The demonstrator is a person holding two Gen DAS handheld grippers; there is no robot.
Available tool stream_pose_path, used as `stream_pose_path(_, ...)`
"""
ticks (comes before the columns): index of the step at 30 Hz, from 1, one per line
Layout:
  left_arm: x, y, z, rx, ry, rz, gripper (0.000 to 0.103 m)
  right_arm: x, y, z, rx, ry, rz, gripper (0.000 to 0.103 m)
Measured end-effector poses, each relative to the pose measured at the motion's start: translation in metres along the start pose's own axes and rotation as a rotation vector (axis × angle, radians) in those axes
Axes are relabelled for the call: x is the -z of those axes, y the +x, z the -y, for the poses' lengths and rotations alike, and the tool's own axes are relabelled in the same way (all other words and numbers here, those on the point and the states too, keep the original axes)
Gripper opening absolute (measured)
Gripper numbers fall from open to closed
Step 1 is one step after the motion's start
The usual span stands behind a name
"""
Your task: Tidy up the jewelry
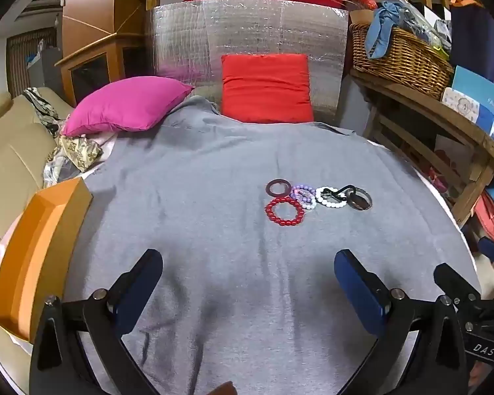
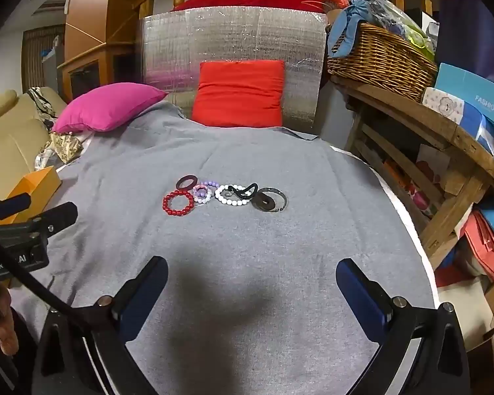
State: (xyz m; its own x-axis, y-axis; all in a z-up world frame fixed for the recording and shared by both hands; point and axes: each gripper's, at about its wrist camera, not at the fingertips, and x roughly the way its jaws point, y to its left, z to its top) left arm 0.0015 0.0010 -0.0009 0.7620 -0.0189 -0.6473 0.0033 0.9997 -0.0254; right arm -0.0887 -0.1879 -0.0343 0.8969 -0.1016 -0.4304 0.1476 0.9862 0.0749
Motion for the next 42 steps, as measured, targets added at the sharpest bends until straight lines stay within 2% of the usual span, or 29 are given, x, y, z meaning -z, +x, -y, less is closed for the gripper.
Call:
stream_pose_path(4,-0.008,0.006,-0.003,0.001,-0.004,-0.024,0.103,0.001,-0.001,0.001,-0.001,0.009,0.011,0.103)
stream_pose_path(6,0.001,-0.001,-0.004,0.005,-0.006,0.012,0.103,0.001,-0.001,0.001,-0.003,0.011,0.011,0.103)
stream_pose_path(8,0.004,-0.003,-0.003,0.009,-0.008,0.013,0.103,0.002,-0.001,0.002,-0.005,0.011,0.008,0.103)
stream_pose_path(13,0.003,0.000,-0.004,-0.008,0.010,-0.007,0.103,0.002,0.002,-0.002,0.000,0.000,0.005,0.103)
stream_pose_path(17,0.003,0.003,-0.007,0.006,0.001,-0.038,0.103,0.001,0.002,-0.002,0.002,0.003,0.006,0.103)
stream_pose_path(20,0.004,0.000,-0.007,-0.014,0.007,-0.026,0.103,0.000,0.001,-0.001,0.000,0.004,0.007,0.103)
stream_pose_path(42,0.002,0.002,-0.009,-0.013,-0.001,-0.035,0.103,-0.002,0.003,-0.004,0.002,0.002,0.008,0.103)
